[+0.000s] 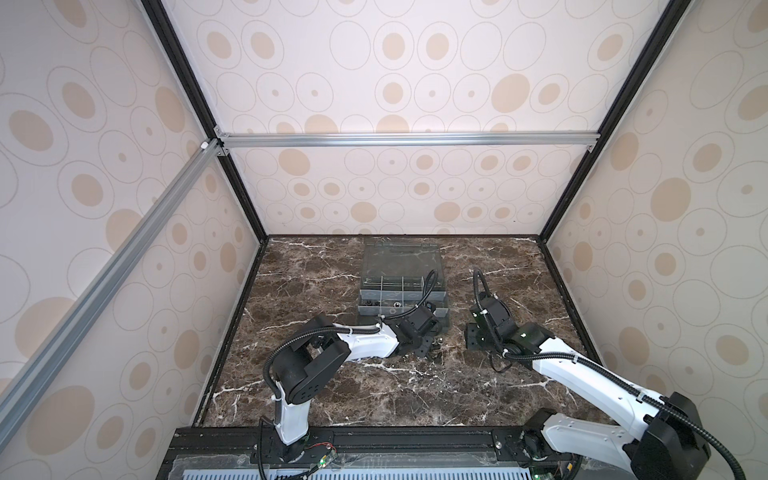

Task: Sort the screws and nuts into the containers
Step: 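Lower the left gripper onto a silver hex nut at the pile and close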

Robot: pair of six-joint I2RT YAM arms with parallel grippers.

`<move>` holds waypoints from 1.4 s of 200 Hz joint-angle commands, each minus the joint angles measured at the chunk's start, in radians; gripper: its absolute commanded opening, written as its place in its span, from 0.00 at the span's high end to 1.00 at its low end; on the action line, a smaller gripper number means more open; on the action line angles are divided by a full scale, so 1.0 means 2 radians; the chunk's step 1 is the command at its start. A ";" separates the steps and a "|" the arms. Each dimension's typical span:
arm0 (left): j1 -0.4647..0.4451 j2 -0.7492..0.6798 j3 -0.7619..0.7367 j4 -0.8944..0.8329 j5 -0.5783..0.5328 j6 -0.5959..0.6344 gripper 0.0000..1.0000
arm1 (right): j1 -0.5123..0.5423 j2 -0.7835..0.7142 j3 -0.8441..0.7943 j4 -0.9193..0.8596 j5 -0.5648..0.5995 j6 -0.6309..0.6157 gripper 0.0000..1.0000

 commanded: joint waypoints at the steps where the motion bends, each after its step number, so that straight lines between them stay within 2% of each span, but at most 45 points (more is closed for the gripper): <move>1: -0.005 -0.008 -0.009 -0.005 -0.016 0.007 0.68 | -0.005 -0.010 -0.011 -0.002 0.000 0.010 0.52; 67: -0.004 -0.091 -0.116 -0.011 -0.033 -0.012 0.69 | -0.005 -0.007 -0.029 0.010 -0.007 0.018 0.52; 91: -0.005 -0.125 -0.121 -0.019 -0.035 -0.016 0.67 | -0.005 -0.004 -0.032 0.018 -0.009 0.018 0.52; 113: -0.004 -0.141 -0.112 -0.020 -0.027 -0.016 0.61 | -0.004 0.000 -0.031 0.020 -0.013 0.018 0.52; 133: -0.005 -0.136 -0.103 -0.020 -0.015 -0.012 0.57 | -0.005 0.000 -0.031 0.021 -0.013 0.016 0.52; 193: -0.005 -0.107 -0.097 -0.019 -0.004 -0.008 0.56 | -0.006 -0.009 -0.036 0.019 -0.011 0.018 0.52; 280: -0.007 -0.086 -0.097 -0.007 0.009 -0.017 0.61 | -0.005 -0.006 -0.035 0.017 -0.011 0.018 0.52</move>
